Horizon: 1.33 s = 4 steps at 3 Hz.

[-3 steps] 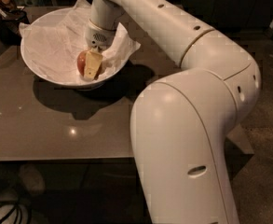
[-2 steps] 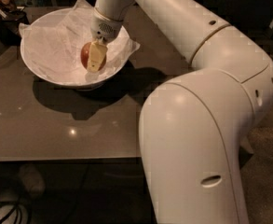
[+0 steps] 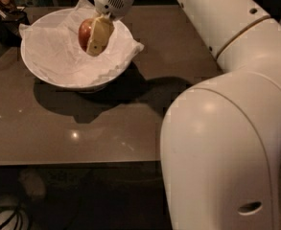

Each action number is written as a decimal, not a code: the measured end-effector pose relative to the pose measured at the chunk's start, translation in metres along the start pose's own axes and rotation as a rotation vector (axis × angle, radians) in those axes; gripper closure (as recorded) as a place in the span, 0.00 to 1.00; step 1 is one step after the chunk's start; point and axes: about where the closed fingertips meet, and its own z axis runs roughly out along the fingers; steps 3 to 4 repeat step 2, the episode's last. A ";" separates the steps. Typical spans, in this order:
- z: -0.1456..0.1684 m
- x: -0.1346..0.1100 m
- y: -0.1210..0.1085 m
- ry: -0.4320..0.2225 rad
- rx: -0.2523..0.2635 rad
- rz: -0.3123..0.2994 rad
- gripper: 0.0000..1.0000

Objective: Pick apple from white bowl

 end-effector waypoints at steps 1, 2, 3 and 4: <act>-0.029 -0.024 0.015 -0.016 0.022 -0.064 1.00; -0.056 -0.046 0.034 -0.028 0.048 -0.128 1.00; -0.056 -0.046 0.034 -0.028 0.048 -0.128 1.00; -0.056 -0.046 0.034 -0.028 0.048 -0.128 1.00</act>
Offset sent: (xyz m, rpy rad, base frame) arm -0.0757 -0.0032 0.1111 0.0119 -0.1453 0.1525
